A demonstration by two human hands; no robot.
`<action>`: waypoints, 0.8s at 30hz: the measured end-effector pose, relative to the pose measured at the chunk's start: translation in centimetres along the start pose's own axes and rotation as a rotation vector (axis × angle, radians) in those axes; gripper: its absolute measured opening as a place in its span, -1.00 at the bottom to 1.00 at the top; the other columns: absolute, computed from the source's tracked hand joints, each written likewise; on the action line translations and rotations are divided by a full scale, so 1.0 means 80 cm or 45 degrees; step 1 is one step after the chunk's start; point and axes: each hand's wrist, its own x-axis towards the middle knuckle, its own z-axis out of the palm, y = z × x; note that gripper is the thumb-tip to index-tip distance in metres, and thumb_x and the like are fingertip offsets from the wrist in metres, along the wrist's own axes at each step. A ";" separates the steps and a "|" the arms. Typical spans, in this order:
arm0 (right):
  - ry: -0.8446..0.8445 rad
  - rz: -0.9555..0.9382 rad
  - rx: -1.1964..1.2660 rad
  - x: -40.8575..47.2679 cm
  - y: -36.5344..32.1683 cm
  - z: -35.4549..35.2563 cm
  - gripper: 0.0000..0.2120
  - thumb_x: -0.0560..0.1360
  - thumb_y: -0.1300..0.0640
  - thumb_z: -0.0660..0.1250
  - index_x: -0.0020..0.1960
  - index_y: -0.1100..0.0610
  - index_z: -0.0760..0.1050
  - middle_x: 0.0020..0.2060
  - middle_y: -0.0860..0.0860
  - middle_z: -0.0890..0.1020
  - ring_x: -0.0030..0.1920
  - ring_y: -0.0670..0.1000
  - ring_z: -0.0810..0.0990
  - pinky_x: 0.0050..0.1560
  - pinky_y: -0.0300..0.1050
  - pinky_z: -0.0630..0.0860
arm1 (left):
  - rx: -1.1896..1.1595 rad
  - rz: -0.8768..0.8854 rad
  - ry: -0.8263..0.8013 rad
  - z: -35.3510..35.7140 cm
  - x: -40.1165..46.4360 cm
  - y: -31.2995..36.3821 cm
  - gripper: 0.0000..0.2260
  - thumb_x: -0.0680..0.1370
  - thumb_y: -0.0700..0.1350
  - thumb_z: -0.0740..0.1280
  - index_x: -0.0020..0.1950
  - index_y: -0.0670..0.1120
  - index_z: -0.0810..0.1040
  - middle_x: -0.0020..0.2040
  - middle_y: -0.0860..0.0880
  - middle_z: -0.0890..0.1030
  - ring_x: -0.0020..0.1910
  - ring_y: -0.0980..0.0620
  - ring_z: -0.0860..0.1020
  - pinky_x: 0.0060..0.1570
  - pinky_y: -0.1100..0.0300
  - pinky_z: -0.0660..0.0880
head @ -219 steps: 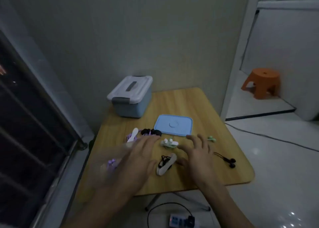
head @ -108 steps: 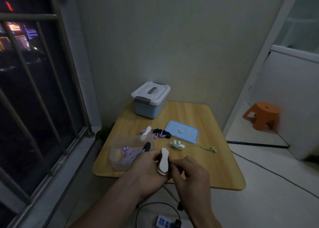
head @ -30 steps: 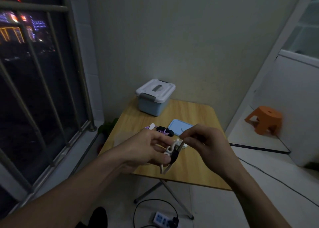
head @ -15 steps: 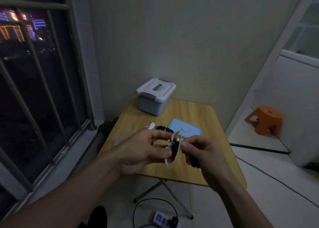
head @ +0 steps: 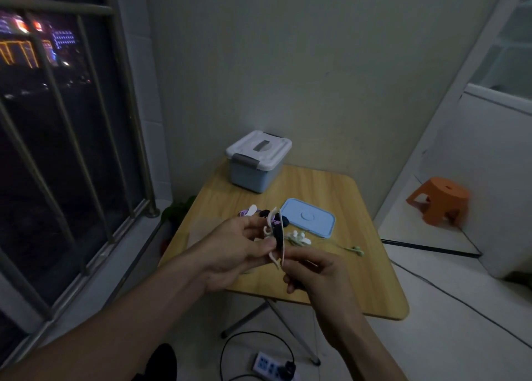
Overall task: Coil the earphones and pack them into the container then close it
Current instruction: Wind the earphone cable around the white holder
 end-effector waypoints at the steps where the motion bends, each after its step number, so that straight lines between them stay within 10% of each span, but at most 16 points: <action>1: 0.021 -0.002 0.002 0.000 0.001 0.001 -0.75 0.46 0.44 0.37 -0.17 0.16 0.74 -0.40 0.08 0.66 -0.40 0.01 0.53 -0.33 -0.15 0.53 | 0.027 -0.003 0.009 0.000 0.000 0.000 -0.78 0.54 -0.43 0.27 0.07 -0.16 0.54 0.08 -0.15 0.63 -0.01 -0.06 0.64 -0.16 0.22 0.66; 24: 0.230 0.451 0.605 -0.018 0.010 0.018 -0.89 0.44 0.47 0.38 -0.05 0.41 0.63 -0.34 0.20 0.65 -0.38 0.08 0.62 -0.31 -0.19 0.62 | 0.135 0.181 0.113 0.012 0.008 -0.020 -0.77 0.55 -0.35 0.30 0.12 -0.08 0.55 0.16 -0.16 0.63 0.07 -0.09 0.64 -0.06 0.13 0.64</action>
